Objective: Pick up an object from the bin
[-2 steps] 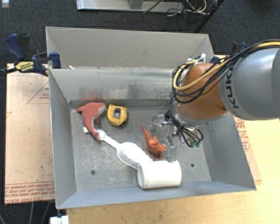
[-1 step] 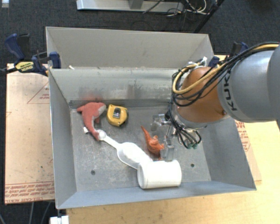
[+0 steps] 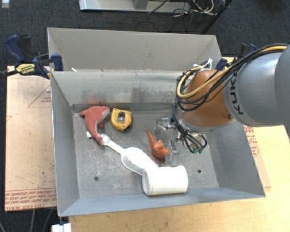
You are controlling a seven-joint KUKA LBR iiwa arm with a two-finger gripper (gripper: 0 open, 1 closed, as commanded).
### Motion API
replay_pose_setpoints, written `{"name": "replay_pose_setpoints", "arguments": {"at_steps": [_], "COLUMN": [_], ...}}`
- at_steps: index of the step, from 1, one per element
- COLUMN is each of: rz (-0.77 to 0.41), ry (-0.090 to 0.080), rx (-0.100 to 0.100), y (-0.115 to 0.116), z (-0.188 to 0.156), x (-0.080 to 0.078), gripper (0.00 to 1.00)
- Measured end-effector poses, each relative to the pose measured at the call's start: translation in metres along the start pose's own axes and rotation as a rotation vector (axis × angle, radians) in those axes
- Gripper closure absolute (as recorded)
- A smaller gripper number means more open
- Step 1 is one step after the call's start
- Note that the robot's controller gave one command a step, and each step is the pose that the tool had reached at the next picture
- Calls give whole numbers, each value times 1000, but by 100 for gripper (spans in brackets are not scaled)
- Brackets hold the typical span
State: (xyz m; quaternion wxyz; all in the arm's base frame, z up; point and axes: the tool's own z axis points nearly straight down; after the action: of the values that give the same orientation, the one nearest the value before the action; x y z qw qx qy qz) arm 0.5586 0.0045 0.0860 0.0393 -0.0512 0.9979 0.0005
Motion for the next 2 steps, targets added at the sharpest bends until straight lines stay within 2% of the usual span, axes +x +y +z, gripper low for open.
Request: {"name": "replay_pose_setpoints", "arguments": {"at_steps": [1,2], "rz": [-103,-256], "ry": [-23,-30], "rx": [1,2], "y": [8,15], "z": [2,5], "x": [-1,-4], "gripper": [0,0]}}
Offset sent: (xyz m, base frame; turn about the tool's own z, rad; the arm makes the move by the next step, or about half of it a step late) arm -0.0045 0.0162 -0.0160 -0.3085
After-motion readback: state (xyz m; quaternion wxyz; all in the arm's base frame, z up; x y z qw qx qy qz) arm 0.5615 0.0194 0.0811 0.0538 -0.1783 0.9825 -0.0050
